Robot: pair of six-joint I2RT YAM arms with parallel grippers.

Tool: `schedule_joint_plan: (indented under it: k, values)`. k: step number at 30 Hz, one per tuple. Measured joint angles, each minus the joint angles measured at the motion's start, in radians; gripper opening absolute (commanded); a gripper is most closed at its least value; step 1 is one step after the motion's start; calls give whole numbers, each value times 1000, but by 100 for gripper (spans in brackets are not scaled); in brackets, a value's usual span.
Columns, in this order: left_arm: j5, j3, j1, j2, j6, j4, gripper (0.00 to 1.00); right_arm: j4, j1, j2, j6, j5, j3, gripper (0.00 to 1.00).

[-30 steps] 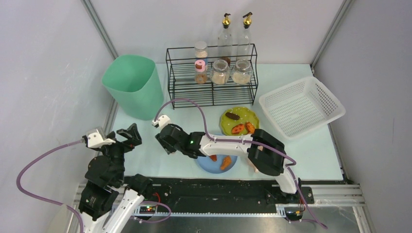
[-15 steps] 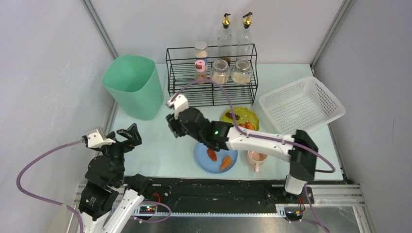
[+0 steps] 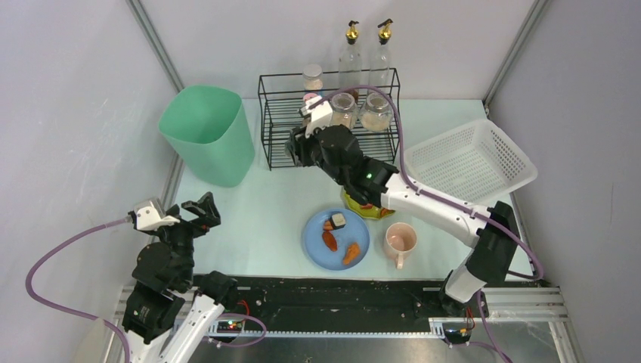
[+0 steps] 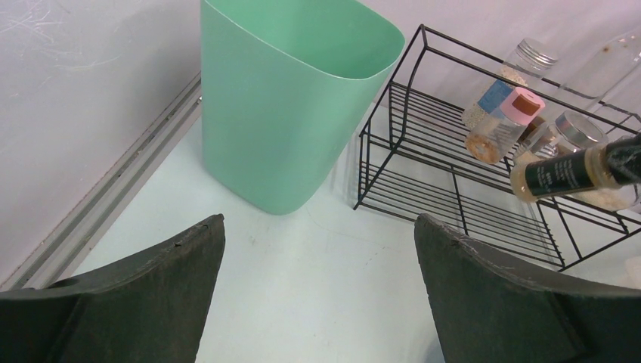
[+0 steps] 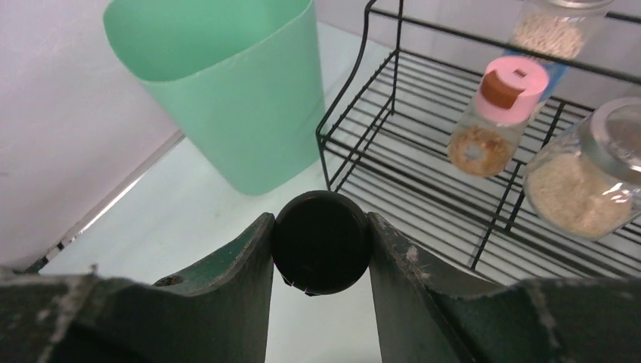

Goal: Clear the kitchen counter

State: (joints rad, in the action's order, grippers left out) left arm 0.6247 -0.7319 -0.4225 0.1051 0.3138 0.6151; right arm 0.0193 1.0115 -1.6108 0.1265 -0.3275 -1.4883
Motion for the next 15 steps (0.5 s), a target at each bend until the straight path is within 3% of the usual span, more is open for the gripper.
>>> schedule_joint_plan:
  k: [7, 15]
  values:
    - [0, 0, 0, 0, 0, 0, 98, -52, -68, -64, 0, 3, -129, 18]
    - [0, 0, 0, 0, 0, 0, 98, -100, -131, -257, 24, -6, -333, 19]
